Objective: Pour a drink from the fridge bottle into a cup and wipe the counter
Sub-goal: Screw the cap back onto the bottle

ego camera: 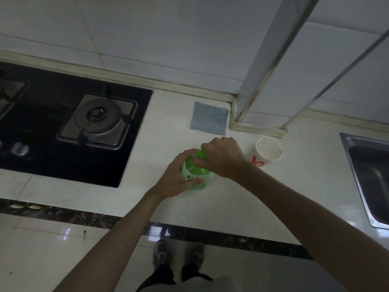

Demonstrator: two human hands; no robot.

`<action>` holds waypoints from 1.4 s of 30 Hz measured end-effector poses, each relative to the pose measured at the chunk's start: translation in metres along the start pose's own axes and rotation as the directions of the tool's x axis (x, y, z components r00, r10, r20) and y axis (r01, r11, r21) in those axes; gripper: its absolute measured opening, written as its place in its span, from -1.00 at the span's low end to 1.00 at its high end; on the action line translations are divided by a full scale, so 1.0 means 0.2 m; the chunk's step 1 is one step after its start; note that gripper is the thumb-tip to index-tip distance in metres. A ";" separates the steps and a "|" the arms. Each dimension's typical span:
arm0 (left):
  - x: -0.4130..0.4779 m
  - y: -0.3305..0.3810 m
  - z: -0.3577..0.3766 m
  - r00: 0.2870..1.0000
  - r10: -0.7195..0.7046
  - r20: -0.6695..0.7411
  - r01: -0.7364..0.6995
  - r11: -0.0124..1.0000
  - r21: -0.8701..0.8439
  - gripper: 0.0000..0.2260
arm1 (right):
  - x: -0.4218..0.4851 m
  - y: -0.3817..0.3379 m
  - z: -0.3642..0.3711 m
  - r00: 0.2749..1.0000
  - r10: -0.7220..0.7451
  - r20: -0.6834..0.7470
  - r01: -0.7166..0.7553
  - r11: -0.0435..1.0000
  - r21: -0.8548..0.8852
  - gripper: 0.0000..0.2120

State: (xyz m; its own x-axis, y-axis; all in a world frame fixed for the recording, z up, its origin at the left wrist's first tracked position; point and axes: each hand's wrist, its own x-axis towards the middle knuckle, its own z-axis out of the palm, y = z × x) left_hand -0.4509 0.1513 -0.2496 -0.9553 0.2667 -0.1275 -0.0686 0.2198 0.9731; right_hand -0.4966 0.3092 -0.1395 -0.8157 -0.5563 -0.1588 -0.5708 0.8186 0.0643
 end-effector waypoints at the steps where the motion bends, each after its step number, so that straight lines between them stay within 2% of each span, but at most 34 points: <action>1: 0.00 0.00 0.00 1.000 0.001 0.006 -0.001 1.000 -0.009 -0.34 | 0.00 0.02 0.00 0.998 -0.057 -0.014 0.057 0.998 -0.003 -0.51; 5: 0.01 0.00 0.00 1.000 0.006 -0.001 -0.006 1.000 -0.010 -0.34 | -0.05 0.10 -0.02 0.923 -0.368 -0.112 0.380 0.918 0.114 -0.66; 8: 0.01 -0.01 0.00 1.000 0.009 -0.001 -0.009 1.000 0.006 -0.33 | -0.05 0.11 -0.01 0.908 -0.415 -0.059 0.419 0.901 0.112 -0.66; 11: 0.01 -0.03 0.00 1.000 -0.011 0.006 0.011 1.000 0.006 -0.31 | -0.03 0.12 0.00 0.921 -0.387 -0.053 0.390 0.909 0.146 -0.67; 13: 0.01 -0.04 0.00 1.000 -0.019 0.010 0.019 1.000 -0.004 -0.29 | -0.02 0.11 0.00 0.927 -0.369 -0.062 0.373 0.922 0.102 -0.68; 17: 0.01 -0.04 0.02 1.000 -0.004 0.019 0.004 1.000 0.004 -0.29 | -0.01 0.08 0.05 0.921 -0.341 -0.187 0.342 0.939 -0.024 -0.55; 20: 0.01 -0.04 0.02 1.000 0.002 -0.010 -0.002 1.000 -0.001 -0.30 | 0.05 0.05 0.10 0.923 -0.228 -0.310 0.226 0.973 -0.041 -0.53; 22: 0.01 -0.04 0.02 1.000 0.001 -0.022 -0.001 1.000 -0.003 -0.32 | 0.05 0.03 0.09 0.935 -0.138 -0.328 0.146 0.989 -0.003 -0.54; 23: 0.01 -0.04 0.03 1.000 0.002 -0.025 -0.002 1.000 0.004 -0.32 | 0.03 0.03 0.10 0.956 -0.089 -0.279 0.104 0.994 0.039 -0.56; 25: 0.01 -0.03 0.04 1.000 0.008 -0.030 -0.007 1.000 0.016 -0.32 | -0.02 0.03 0.15 0.973 0.008 -0.233 0.039 0.980 0.193 -0.56; 29: 0.00 -0.03 0.04 0.999 0.022 -0.027 -0.021 1.000 0.013 -0.28 | -0.15 0.06 0.30 0.923 0.174 -0.344 0.045 0.838 0.544 -0.58; 31: 0.00 -0.02 0.03 1.000 0.027 -0.010 -0.027 0.999 0.019 -0.20 | -0.24 0.07 0.41 0.927 0.188 -0.323 0.079 0.745 0.662 -0.43; 33: -0.01 -0.02 0.02 1.000 -0.004 0.022 0.004 1.000 -0.003 -0.09 | -0.33 0.05 0.51 0.940 0.172 -0.294 0.087 0.713 0.696 -0.25; 38: -0.02 -0.12 -0.01 0.992 -0.072 0.100 0.078 0.995 -0.055 0.07 | -0.35 0.03 0.69 0.935 0.137 -0.326 0.098 0.785 0.612 -0.07; 42: 0.01 -0.18 0.02 0.989 -0.109 0.104 0.113 0.993 -0.041 -0.12 | -0.30 0.03 0.74 0.927 0.131 -0.350 0.119 0.785 0.608 -0.07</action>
State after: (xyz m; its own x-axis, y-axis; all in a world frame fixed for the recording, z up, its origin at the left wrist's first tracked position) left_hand -0.4491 0.1469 -0.2863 -0.9072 0.3372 -0.2517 -0.1880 0.2102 0.9594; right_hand -0.4377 0.3683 -0.2753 -0.8644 -0.4586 0.2062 -0.4874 0.6634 -0.5678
